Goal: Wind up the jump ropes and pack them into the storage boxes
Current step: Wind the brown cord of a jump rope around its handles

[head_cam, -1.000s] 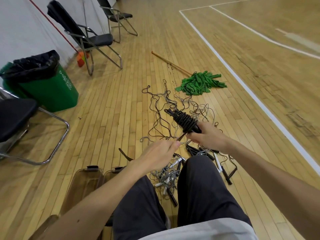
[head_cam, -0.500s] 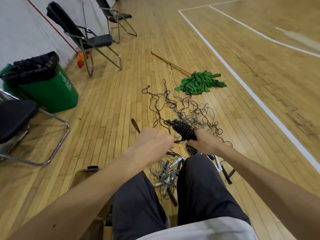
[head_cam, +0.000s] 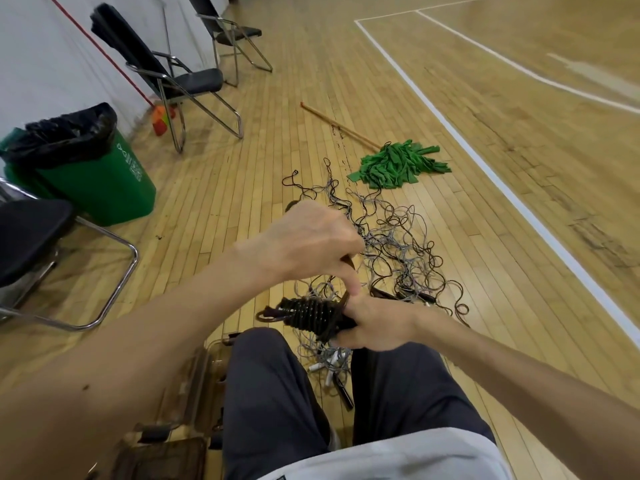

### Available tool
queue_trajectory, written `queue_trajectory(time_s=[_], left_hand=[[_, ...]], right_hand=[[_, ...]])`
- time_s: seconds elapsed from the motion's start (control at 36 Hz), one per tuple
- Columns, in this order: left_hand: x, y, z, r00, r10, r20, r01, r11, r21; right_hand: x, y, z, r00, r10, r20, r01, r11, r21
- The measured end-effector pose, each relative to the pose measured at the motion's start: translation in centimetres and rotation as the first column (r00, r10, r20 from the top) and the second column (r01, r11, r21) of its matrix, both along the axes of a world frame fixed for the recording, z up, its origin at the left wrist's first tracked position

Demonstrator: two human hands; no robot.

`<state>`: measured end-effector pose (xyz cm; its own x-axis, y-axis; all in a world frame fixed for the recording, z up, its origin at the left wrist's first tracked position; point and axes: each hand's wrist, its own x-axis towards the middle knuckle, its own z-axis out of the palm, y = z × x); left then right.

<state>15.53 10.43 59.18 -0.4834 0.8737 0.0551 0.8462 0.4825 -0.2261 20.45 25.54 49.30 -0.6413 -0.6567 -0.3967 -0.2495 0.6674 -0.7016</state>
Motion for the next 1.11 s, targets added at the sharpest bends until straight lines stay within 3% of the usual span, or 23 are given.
queue_trajectory(time_s=[0.17, 0.25, 0.33, 0.44, 0.58, 0.75, 0.89, 0.94, 1.03, 1.11], left_hand=[[-0.2, -0.5, 0.3, 0.938, 0.195, 0.288, -0.257, 0.947, 0.195], [-0.6, -1.4, -0.8, 0.857, 0.212, 0.47, -0.378, 0.879, 0.292], [-0.6, -1.7, -1.6, 0.806, 0.211, 0.554, -0.447, 0.83, 0.334], [-0.9, -2.0, -3.1, 0.744, 0.199, 0.637, -0.523, 0.767, 0.372], [-0.1, -2.3, -5.0, 0.65, 0.313, 0.692, -0.675, 0.657, 0.337], [0.8, -1.4, -5.2, 0.641, 0.296, 0.708, -0.658, 0.687, 0.309], [1.2, -0.5, -5.2, 0.598, 0.278, 0.752, -0.681, 0.67, 0.294], [1.2, -0.4, -5.3, 0.544, 0.268, 0.795, -0.719, 0.637, 0.277], [1.4, -0.2, -5.7, 0.389, 0.234, 0.891, -0.813, 0.542, 0.212], [1.8, 0.2, -6.0, 0.236, 0.183, 0.954, -0.884, 0.448, 0.132]], right_hand=[[1.2, 0.7, 1.8, 0.998, 0.065, -0.024, -0.068, 0.982, -0.179], [1.6, 1.0, 2.8, 0.996, 0.091, -0.024, -0.094, 0.964, -0.249], [1.8, 1.1, 3.5, 0.996, 0.084, -0.003, -0.079, 0.926, -0.368], [1.6, 1.7, 3.1, 0.978, 0.038, 0.206, 0.082, 0.835, -0.544], [0.6, 2.4, 2.8, 0.853, 0.056, 0.519, 0.403, 0.561, -0.723], [-1.0, 3.6, 1.4, 0.727, 0.108, 0.678, 0.597, 0.388, -0.702], [-1.7, 4.3, 0.9, 0.709, 0.024, 0.705, 0.647, 0.375, -0.664], [-1.9, 4.5, 0.8, 0.668, -0.051, 0.742, 0.708, 0.348, -0.614], [-2.1, 4.7, 0.3, 0.596, -0.084, 0.798, 0.776, 0.314, -0.547], [-2.1, 4.5, -1.0, 0.611, -0.162, 0.775, 0.757, 0.406, -0.512]])
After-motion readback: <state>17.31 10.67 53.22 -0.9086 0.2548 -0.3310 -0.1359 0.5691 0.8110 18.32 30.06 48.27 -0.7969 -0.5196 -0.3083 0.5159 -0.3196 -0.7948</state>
